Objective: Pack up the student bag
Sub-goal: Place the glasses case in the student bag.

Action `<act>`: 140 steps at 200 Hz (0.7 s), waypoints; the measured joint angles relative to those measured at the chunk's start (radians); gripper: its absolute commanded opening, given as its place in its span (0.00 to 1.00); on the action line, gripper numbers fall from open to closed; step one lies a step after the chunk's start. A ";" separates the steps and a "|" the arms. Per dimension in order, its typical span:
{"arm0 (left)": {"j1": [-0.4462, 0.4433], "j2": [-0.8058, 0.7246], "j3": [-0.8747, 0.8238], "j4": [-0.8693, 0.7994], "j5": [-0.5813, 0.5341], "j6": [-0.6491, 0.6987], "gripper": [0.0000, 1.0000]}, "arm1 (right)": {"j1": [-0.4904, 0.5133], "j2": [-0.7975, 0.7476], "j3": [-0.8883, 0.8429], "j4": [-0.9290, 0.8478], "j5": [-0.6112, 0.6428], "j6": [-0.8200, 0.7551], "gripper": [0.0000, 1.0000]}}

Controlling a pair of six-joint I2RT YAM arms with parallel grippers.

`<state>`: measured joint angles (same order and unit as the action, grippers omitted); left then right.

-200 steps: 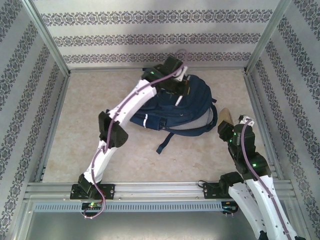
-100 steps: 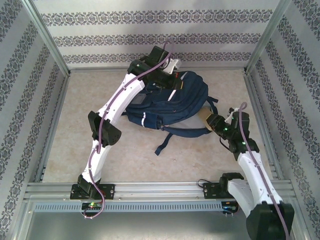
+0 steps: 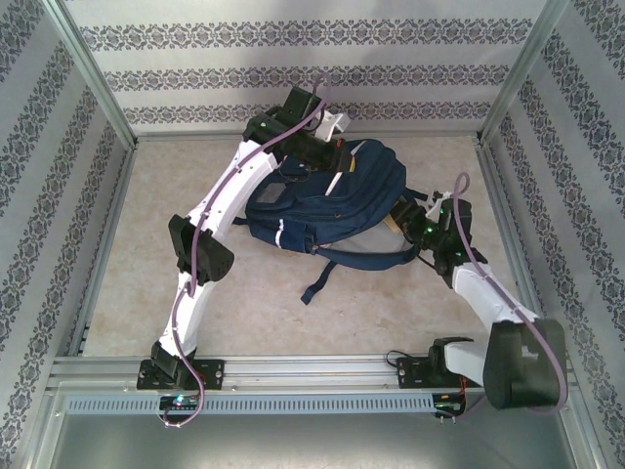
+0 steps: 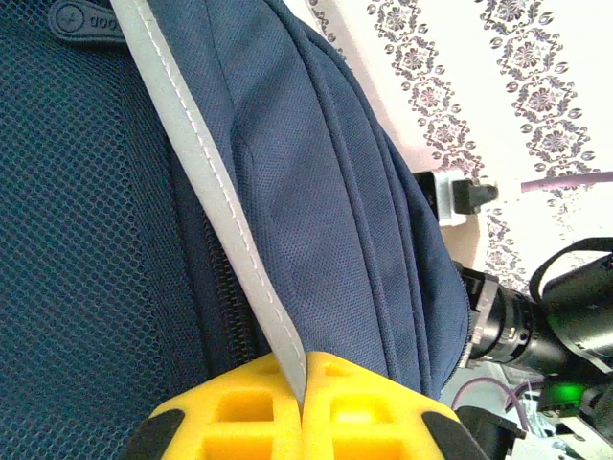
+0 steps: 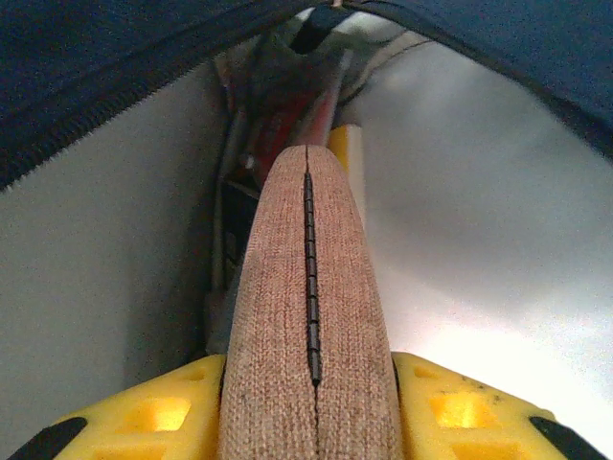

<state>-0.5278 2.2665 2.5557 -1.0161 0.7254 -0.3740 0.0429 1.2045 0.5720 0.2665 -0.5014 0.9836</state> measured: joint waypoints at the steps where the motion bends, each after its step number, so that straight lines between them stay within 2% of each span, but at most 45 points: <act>1: 0.000 0.000 -0.001 0.000 0.001 0.000 0.00 | 0.002 0.003 0.001 0.003 0.000 0.002 0.35; 27: 0.000 0.000 -0.014 0.011 0.018 -0.002 0.00 | 0.052 0.081 0.052 0.087 0.018 0.032 0.36; 66: 0.008 0.000 -0.027 0.037 0.052 -0.025 0.00 | 0.147 0.206 0.179 0.117 0.054 0.040 0.39; 103: 0.038 0.000 -0.034 0.086 0.082 -0.071 0.00 | 0.195 0.404 0.292 0.200 0.082 0.125 0.44; 118: 0.044 0.000 -0.037 0.102 0.095 -0.084 0.00 | 0.211 0.503 0.358 0.218 0.097 0.166 0.50; 140: 0.044 0.000 -0.039 0.120 0.097 -0.099 0.00 | 0.242 0.637 0.478 0.224 0.108 0.207 0.73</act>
<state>-0.4839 2.2665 2.5168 -0.8963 0.8223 -0.4732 0.2852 1.8416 1.0496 0.4904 -0.3931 1.1908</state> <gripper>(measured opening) 0.062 0.601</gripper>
